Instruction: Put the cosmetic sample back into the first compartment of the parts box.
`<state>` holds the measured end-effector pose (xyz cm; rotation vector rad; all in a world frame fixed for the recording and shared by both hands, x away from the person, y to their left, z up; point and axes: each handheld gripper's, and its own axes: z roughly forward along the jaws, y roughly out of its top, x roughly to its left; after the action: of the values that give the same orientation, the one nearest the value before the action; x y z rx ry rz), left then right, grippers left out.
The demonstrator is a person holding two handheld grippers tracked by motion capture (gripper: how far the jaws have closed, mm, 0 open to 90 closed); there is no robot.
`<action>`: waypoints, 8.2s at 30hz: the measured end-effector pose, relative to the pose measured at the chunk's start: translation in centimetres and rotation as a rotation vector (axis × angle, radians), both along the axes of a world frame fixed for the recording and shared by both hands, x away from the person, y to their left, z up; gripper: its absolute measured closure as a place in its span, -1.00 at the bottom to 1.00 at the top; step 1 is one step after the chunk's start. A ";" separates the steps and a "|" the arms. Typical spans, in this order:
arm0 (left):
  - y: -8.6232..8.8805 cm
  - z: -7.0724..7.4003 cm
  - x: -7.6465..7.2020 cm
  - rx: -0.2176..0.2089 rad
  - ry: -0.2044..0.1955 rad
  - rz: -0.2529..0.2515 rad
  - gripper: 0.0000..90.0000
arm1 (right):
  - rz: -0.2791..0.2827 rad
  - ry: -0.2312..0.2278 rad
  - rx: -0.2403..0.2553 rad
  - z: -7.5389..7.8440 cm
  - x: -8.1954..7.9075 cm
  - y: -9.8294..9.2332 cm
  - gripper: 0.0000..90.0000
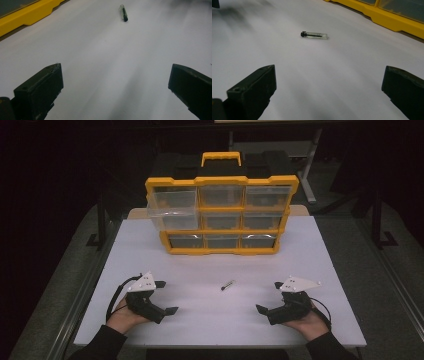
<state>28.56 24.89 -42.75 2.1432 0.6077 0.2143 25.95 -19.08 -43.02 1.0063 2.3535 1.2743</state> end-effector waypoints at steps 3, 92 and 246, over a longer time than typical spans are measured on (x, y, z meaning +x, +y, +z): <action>-0.1 0.0 0.0 0.001 0.001 -0.004 -1.00 | 0.002 0.000 -0.001 0.0 0.0 0.0 -1.00; -0.2 -0.2 0.1 0.005 0.031 -0.025 -1.00 | 0.026 0.018 -0.012 2.7 7.3 3.8 -1.00; -0.3 -0.3 0.0 0.002 0.046 -0.049 -1.00 | 0.391 0.179 -0.335 -0.7 10.9 11.8 0.37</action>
<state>28.57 24.56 -43.08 2.1677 0.5810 0.1399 36.83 -7.33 -43.68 0.5960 2.8794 0.8801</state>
